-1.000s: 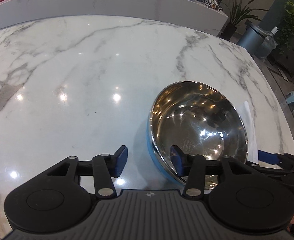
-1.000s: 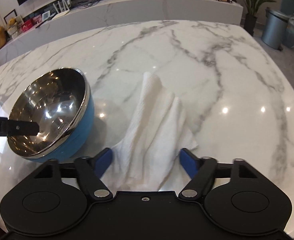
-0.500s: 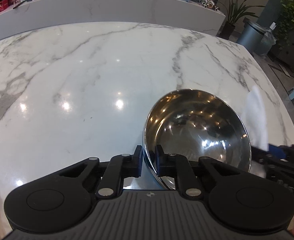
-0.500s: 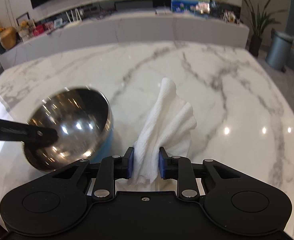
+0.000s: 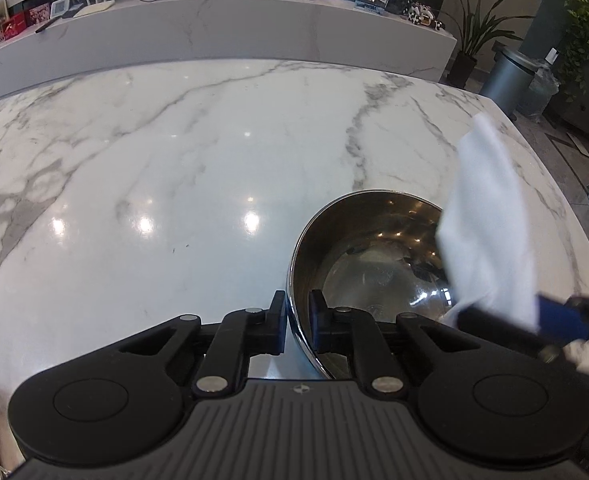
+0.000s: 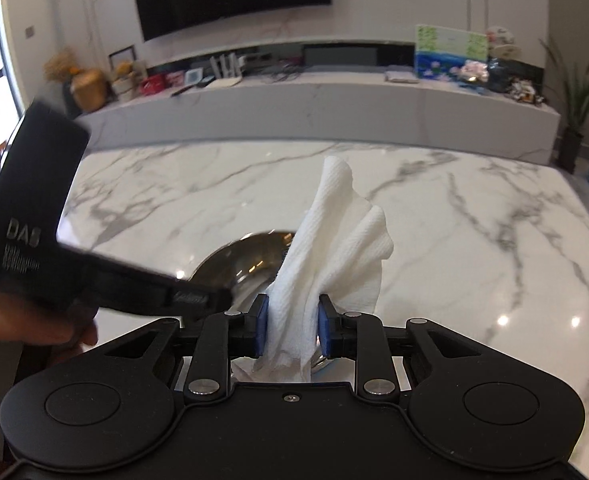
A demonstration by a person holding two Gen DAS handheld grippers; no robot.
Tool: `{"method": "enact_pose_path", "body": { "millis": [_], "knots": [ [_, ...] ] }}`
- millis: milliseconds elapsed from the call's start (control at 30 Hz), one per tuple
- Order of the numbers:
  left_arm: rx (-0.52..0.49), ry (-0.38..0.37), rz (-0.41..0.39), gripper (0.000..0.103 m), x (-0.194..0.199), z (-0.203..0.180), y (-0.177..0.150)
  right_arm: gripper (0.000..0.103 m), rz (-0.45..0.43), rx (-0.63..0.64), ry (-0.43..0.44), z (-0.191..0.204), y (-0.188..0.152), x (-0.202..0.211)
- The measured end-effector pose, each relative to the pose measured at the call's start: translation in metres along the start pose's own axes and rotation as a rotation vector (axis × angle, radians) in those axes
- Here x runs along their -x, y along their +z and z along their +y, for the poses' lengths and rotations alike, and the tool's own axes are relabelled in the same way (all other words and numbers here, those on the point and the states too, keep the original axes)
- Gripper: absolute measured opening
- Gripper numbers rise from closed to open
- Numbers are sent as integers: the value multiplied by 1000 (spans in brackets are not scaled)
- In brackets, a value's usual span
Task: Clean bowl
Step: 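Lift and tilt the bowl with the left tool while the right tool brings the cloth inside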
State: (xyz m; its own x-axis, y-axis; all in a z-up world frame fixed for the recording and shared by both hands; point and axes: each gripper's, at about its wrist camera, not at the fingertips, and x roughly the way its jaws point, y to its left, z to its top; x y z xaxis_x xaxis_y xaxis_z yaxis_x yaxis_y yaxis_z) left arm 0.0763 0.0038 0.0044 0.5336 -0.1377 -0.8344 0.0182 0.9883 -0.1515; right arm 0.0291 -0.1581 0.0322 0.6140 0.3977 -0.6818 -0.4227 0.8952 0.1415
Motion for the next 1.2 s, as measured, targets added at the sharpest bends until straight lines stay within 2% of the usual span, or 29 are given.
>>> {"method": "enact_pose_path", "body": {
  "millis": [133, 300, 533, 767, 1000, 1200],
  "knots": [
    [9, -22, -10, 11, 2, 2, 0, 23, 29, 4, -19, -1, -5, -7],
    [-4, -51, -20, 20, 4, -2, -2, 23, 52, 1, -39, -5, -12, -10],
    [-56, -93, -64, 22, 9, -13, -5, 23, 91, -13, -56, -12, -22, -19],
    [-58, -86, -75, 18, 11, -17, -5, 24, 108, 12, -49, -9, -26, -20],
    [-50, -74, -64, 16, 11, -17, -7, 40, 57, 1, -30, -7, -23, -9],
    [-48, -70, -63, 16, 11, -18, -7, 42, -1, -26, -39, -11, -18, -3]
  ]
}}
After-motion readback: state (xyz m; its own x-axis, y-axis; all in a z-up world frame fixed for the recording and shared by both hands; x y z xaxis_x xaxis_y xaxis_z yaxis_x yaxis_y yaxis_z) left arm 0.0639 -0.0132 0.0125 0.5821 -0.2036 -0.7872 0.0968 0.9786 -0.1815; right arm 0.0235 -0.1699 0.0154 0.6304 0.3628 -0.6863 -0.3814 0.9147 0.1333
